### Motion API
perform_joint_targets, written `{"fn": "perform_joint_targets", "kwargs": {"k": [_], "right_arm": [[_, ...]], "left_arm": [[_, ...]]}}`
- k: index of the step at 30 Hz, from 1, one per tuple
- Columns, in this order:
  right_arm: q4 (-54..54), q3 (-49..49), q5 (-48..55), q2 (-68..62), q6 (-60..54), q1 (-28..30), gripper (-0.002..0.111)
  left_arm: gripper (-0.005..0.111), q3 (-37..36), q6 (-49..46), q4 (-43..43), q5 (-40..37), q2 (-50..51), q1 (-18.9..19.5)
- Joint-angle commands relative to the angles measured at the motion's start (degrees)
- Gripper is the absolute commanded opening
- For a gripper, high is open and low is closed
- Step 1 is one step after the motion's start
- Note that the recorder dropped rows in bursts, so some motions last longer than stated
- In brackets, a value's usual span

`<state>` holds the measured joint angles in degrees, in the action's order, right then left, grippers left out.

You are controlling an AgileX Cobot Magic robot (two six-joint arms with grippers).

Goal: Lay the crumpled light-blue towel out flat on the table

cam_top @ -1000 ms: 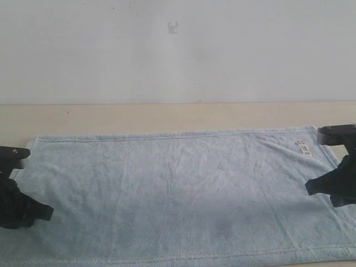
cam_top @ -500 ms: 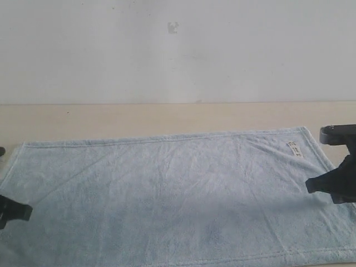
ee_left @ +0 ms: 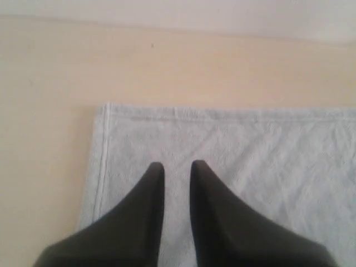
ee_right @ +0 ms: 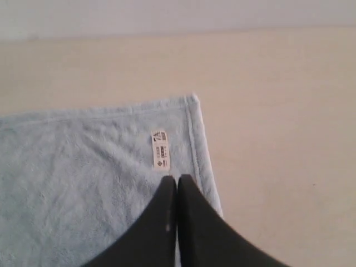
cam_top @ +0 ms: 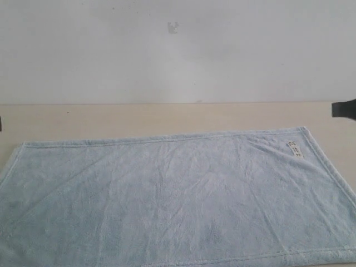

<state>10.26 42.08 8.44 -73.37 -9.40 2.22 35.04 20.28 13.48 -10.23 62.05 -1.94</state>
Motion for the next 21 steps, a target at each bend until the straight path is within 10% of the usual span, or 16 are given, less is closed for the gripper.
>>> {"fn": "perform_joint_targets", "kwargs": {"k": [1, 21], "right_arm": [[3.4, -5.7, -1.4, 10.1, 0.0, -1.7, 0.000], [7.4, -10.8, 7.2, 47.6, 4.6, -18.7, 0.000]], "left_arm": [[0.015, 0.0, 0.4, -1.0, -0.4, -6.8, 0.1], [0.004, 0.0, 0.9, -3.8, -3.2, -22.0, 0.1]]}}
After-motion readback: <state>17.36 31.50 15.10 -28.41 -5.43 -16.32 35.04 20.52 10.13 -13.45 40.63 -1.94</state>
